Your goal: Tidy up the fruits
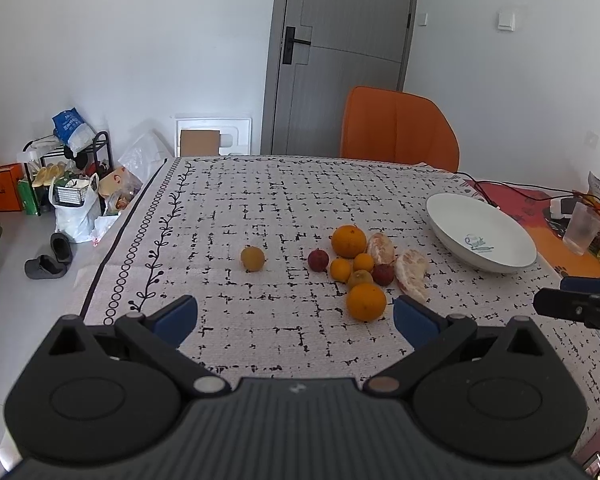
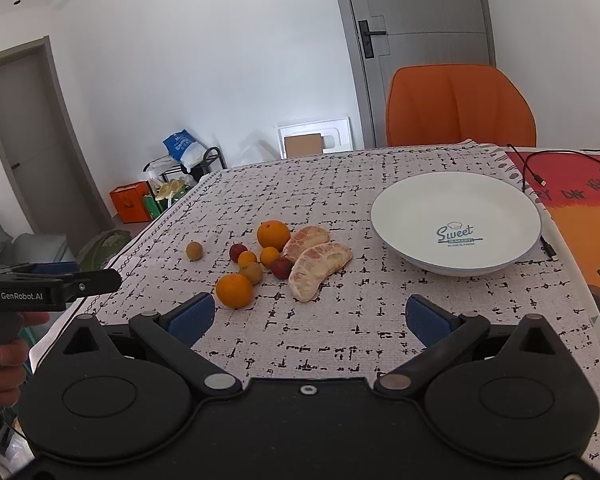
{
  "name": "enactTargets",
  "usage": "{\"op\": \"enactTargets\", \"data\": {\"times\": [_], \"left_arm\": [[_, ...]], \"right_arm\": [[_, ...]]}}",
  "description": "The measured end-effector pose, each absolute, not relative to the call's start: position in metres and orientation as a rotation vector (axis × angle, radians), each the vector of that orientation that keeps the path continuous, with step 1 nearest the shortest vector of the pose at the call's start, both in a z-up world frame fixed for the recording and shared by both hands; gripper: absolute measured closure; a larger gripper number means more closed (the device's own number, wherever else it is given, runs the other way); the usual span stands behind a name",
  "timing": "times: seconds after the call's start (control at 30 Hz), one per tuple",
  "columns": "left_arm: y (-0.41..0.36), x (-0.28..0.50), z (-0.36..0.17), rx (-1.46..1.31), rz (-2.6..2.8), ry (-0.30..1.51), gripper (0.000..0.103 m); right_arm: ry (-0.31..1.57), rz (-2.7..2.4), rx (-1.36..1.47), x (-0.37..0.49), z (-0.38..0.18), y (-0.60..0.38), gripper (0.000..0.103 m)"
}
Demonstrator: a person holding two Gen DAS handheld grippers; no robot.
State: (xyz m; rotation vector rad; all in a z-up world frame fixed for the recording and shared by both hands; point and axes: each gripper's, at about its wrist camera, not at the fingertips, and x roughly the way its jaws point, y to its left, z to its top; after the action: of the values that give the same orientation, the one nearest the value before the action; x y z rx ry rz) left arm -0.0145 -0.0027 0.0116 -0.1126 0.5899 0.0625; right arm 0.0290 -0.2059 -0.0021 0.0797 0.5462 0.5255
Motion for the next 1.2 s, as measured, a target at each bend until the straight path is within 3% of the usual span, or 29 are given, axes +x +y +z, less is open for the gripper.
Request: {"op": "enactTargets", "data": {"times": [1.2], "left_arm": [[0.0018, -0.0210, 0.0151, -0.115, 0.076, 0.567, 0.000]], "right_arm": [[0.540, 0.540, 0.075, 0.0254, 0.0005, -0.2009, 0.000]]}}
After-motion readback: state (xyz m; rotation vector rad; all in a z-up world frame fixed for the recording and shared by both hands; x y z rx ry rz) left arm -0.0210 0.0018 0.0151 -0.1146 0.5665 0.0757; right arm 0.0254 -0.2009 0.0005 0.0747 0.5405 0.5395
